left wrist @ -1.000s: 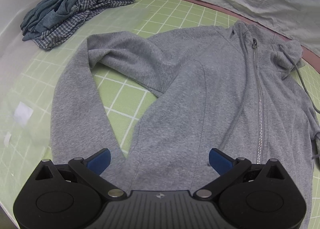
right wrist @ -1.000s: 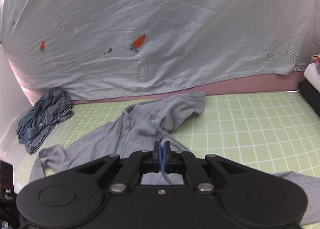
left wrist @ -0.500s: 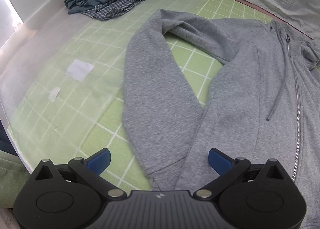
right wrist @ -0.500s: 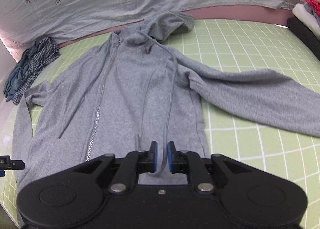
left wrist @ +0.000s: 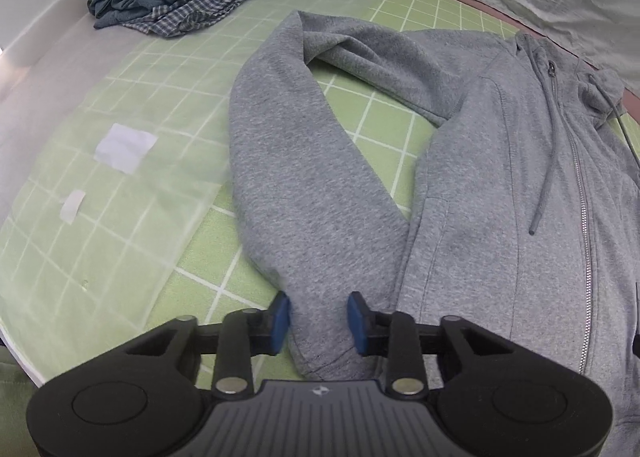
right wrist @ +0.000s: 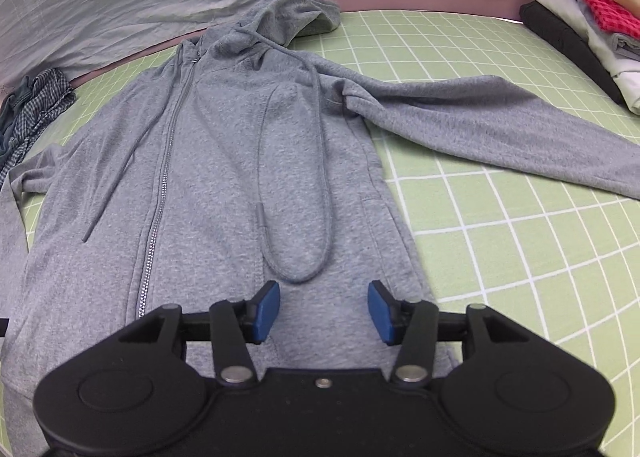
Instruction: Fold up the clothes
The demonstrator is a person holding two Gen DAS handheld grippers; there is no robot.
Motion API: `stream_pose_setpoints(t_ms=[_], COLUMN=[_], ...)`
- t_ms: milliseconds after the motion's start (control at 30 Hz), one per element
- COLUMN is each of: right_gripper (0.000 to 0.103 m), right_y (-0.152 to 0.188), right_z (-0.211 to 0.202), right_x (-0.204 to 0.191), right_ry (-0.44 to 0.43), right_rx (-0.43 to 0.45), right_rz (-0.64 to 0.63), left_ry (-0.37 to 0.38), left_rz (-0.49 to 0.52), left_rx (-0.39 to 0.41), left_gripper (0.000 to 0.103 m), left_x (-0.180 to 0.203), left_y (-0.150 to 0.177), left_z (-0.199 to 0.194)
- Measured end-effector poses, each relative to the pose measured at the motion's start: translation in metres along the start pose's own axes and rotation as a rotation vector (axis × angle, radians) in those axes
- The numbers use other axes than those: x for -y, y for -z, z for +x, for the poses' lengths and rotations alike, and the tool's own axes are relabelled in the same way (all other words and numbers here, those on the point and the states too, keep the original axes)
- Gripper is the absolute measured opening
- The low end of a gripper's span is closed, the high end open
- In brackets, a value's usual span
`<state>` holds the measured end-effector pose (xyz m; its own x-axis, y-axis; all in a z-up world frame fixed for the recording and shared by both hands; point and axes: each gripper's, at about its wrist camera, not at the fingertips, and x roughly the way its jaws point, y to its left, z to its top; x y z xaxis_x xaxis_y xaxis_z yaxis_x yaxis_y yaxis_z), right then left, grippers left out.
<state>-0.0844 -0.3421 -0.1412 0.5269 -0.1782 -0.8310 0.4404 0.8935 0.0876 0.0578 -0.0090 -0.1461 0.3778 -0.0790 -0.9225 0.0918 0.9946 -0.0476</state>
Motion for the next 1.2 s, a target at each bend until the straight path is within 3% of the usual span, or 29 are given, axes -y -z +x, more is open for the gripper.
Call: stream_pose_setpoints(t_ms=[67,233,433,533,600,733,933,1100,1200], right_gripper=[0.053,0.055,0.055,0.056,0.056,0.056,0.057,0.057,0.058], right_y=[0.001,0.002,0.004,0.003,0.003,0.005,0.008,0.011,0.011], right_z=[0.001,0.003,0.004,0.005,0.005,0.005,0.005,0.004,0.004], right_x=[-0.004,-0.012,-0.018,-0.019,-0.02,-0.021,-0.021,-0.02,-0.017], right_ry=[0.023,0.072,0.107,0.117,0.12,0.126,0.125,0.117,0.099], right_rx=[0.006,0.02,0.036,0.038,0.04,0.05,0.069,0.084,0.091], right_rz=[0.0,0.018,0.029,0.039,0.04,0.033,0.028,0.009,-0.013], left_ry=[0.028,0.074,-0.02,-0.117,-0.176,-0.148,-0.079,-0.071,-0.123], left_rz=[0.012,-0.042,-0.103,-0.133,-0.15,-0.171,-0.099,-0.018,0.006], left_rx=[0.004,0.041,0.139,0.15,0.148,0.126,0.118,0.073,0.047], left_gripper=[0.006,0.005,0.005,0.006,0.011,0.025,0.054,0.067,0.068], left_x=[-0.002,-0.024,-0.075,-0.103,-0.12,-0.137,-0.105,-0.07,-0.056], left_y=[-0.001,-0.005,-0.03,-0.039,-0.043,-0.038,-0.023,-0.011,-0.005], left_z=[0.0,-0.012,-0.036,-0.034,-0.031,-0.031,-0.031,-0.017,-0.006])
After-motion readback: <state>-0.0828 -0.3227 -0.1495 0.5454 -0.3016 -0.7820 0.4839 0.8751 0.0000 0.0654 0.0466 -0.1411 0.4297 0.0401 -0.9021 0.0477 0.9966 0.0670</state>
